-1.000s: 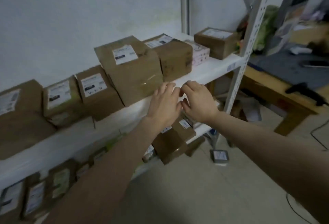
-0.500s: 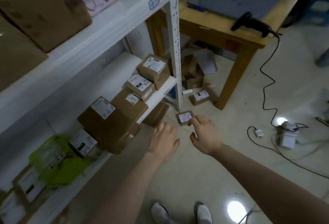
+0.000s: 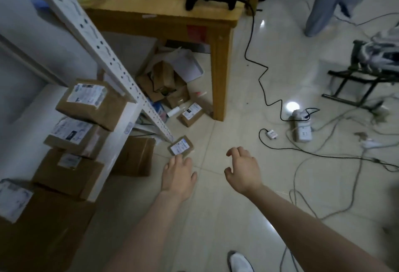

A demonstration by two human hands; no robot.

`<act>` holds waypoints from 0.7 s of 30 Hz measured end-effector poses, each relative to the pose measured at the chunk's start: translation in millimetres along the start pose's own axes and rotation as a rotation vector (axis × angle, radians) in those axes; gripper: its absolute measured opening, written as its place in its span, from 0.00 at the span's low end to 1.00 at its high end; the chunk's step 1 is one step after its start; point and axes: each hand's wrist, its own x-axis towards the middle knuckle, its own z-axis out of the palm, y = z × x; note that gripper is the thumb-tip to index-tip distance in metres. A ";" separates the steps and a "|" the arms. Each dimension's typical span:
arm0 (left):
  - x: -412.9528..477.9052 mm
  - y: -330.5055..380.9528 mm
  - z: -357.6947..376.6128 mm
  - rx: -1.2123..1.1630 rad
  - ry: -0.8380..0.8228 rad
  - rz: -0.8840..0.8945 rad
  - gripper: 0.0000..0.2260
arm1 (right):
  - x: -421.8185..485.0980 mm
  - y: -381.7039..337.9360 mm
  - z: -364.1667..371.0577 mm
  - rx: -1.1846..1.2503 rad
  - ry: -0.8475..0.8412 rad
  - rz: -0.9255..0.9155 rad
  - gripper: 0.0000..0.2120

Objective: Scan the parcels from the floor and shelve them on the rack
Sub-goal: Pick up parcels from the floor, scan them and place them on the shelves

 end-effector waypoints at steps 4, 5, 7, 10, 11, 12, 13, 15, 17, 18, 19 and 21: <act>41.7 33.0 19.8 0.037 -0.015 0.031 0.18 | 19.4 42.3 3.1 0.016 0.036 0.092 0.21; 50.1 42.6 24.5 0.033 -0.021 0.047 0.19 | 23.1 52.2 4.2 0.024 0.044 0.115 0.22; 64.1 60.7 32.7 0.033 -0.022 0.088 0.19 | 28.0 71.2 8.8 0.037 0.061 0.159 0.22; 79.6 83.9 44.8 0.047 -0.016 0.150 0.19 | 29.9 95.3 19.5 0.048 0.057 0.214 0.22; 84.8 90.2 49.5 0.050 -0.010 0.161 0.19 | 30.1 102.3 24.5 0.051 0.065 0.222 0.22; 91.0 96.5 55.2 0.054 -0.005 0.171 0.19 | 30.2 109.1 29.1 0.051 0.077 0.230 0.22; 97.2 102.3 62.4 0.053 -0.003 0.178 0.20 | 30.8 115.2 33.4 0.053 0.088 0.239 0.22; 107.1 109.6 80.4 0.045 -0.005 0.188 0.20 | 35.0 124.1 44.0 0.050 0.098 0.247 0.21; 113.4 112.0 100.7 0.050 -0.019 0.209 0.19 | 41.6 128.3 57.8 0.046 0.094 0.255 0.21; 117.4 110.1 111.7 0.055 -0.025 0.220 0.19 | 46.6 128.7 66.4 0.052 0.094 0.263 0.21; 122.7 105.7 123.0 0.058 -0.028 0.223 0.19 | 53.5 127.7 76.0 0.060 0.095 0.268 0.21; 137.0 89.1 145.8 0.073 -0.023 0.220 0.20 | 68.9 123.4 100.7 0.081 0.097 0.271 0.21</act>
